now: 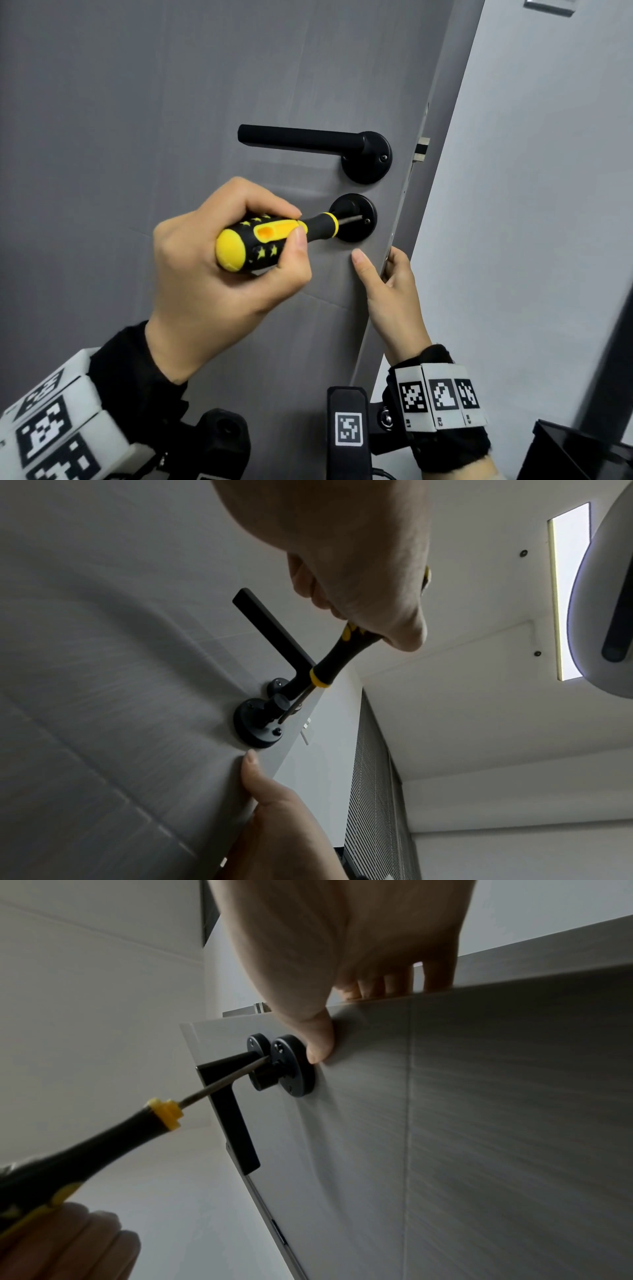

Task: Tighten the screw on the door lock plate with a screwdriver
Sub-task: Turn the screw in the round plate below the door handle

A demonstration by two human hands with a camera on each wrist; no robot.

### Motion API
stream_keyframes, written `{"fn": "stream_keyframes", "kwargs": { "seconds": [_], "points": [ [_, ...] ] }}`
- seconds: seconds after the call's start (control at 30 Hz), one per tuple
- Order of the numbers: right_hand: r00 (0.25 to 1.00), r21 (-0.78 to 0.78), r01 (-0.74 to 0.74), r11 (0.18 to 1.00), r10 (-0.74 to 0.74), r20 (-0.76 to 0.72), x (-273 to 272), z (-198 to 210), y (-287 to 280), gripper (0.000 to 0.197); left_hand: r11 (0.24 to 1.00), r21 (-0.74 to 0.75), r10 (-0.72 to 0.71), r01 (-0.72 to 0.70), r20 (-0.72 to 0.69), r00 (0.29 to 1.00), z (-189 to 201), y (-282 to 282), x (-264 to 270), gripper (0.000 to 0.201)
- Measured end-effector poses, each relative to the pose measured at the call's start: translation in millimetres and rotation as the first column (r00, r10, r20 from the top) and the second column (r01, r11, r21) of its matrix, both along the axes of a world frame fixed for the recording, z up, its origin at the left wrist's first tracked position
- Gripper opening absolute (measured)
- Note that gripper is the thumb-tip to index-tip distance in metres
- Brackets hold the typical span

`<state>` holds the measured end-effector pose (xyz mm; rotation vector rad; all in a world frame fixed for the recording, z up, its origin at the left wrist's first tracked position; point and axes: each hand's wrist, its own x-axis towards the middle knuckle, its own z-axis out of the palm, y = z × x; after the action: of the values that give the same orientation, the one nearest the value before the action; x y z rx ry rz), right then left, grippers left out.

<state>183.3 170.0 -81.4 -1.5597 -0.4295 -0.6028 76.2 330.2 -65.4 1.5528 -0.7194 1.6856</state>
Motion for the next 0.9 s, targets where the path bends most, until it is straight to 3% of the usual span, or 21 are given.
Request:
{"fn": "stream_keyframes", "kwargs": {
  "seconds": [0.9],
  "points": [
    [1.000,-0.009,-0.013,1.000,0.013,0.008,5,-1,-3,0.034,1.000,0.006,-0.018,0.017,0.008,1.000,-4,-1,6,0.010]
  ]
}}
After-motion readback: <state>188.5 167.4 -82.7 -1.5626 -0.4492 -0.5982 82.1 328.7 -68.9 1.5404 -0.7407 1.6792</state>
